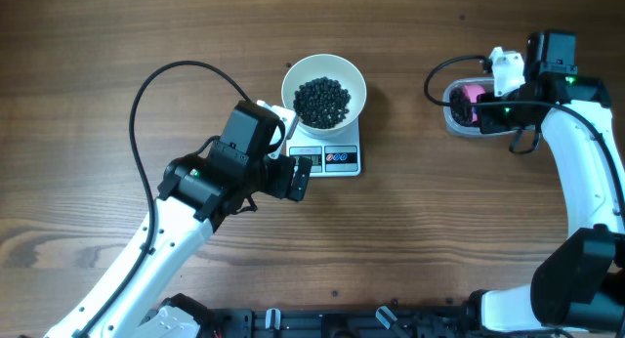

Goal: Scoop item into bowl and weigh 150g on scale
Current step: 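Dip the pink scoop into the black beans with the right gripper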

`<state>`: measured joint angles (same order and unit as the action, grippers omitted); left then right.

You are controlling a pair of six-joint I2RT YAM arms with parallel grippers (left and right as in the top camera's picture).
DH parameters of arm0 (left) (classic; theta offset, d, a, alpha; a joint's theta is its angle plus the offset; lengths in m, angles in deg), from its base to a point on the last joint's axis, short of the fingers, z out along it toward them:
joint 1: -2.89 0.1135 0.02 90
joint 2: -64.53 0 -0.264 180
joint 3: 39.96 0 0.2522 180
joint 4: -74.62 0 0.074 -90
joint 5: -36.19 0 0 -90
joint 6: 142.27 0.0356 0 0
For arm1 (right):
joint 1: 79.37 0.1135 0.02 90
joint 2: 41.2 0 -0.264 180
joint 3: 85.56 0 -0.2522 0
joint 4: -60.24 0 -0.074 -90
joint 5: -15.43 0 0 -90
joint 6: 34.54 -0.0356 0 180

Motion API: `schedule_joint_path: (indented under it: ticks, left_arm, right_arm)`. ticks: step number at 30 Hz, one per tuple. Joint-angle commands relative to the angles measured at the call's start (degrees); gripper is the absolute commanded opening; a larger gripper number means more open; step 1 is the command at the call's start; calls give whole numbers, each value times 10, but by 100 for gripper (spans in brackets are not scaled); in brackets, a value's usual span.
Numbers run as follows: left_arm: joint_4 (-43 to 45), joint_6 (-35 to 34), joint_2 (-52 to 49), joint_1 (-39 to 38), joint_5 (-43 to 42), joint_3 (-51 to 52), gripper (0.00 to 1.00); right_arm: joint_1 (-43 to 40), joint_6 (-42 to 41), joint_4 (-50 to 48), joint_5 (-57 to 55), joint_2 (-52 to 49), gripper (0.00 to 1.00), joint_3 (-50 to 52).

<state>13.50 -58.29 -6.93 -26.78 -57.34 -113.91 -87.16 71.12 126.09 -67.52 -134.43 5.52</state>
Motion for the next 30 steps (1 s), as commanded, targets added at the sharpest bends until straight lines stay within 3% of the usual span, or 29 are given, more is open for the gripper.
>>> schedule_joint_path:
  ticks: [1, 14, 22, 30]
  left_arm:
    - [0, 13, 4, 2, -5, -11, 100]
    - [0, 13, 4, 2, -5, -11, 100]
    - [0, 13, 4, 2, -5, -11, 100]
    - [0, 13, 4, 2, -5, -11, 100]
  right_arm:
    - [0, -7, 6, 73, -11, 4, -2]
    - [-40, -8, 49, 115, -11, 4, -2]
    - [-117, -20, 37, 268, -11, 4, -2]
    - [-137, -56, 42, 269, -11, 4, -2]
